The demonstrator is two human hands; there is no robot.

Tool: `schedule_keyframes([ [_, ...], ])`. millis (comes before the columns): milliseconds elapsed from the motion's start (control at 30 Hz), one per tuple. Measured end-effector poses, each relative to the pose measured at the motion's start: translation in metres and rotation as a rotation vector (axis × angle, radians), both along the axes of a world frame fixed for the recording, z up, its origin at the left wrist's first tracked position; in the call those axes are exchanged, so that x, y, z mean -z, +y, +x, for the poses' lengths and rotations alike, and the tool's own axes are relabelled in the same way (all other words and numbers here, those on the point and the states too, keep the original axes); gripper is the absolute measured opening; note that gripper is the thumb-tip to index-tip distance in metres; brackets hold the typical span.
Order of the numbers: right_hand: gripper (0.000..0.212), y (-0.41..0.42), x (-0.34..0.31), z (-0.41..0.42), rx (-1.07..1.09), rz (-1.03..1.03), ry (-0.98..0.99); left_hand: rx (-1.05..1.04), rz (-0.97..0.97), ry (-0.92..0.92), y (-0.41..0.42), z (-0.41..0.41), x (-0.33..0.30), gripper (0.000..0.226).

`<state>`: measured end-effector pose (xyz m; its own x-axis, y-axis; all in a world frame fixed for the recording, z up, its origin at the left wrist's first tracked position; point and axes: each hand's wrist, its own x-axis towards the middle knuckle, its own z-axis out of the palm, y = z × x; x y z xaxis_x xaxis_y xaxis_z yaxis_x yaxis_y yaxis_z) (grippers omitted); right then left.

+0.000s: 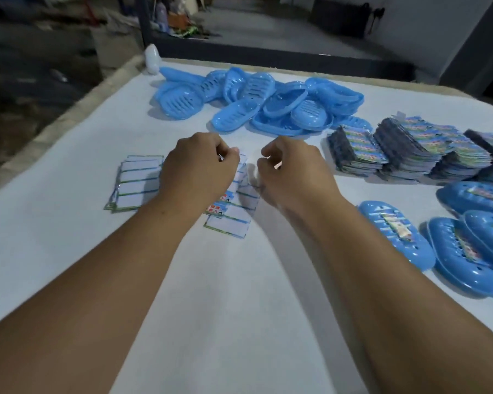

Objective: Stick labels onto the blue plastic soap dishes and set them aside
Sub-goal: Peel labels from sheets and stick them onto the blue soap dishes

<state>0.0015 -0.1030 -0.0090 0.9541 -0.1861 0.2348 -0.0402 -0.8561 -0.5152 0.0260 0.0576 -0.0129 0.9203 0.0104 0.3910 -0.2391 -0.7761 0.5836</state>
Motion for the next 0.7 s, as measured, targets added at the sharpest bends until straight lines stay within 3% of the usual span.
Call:
schedule_keyframes([
  [167,0.029,-0.003,0.007,0.004,-0.022,0.044,-0.073,-0.038,-0.02,-0.002,0.003,0.015,-0.007,0.019],
  [267,0.027,-0.004,0.009,0.005,-0.027,0.079,-0.09,0.003,0.071,0.003,0.002,0.038,-0.009,0.009],
  [467,0.034,-0.005,0.01,0.001,-0.022,0.157,-0.085,0.037,0.215,-0.012,-0.008,0.086,-0.006,0.03],
  [700,0.038,-0.007,0.006,-0.003,-0.046,0.206,-0.09,-0.017,0.304,-0.059,-0.016,0.099,-0.003,0.02],
])
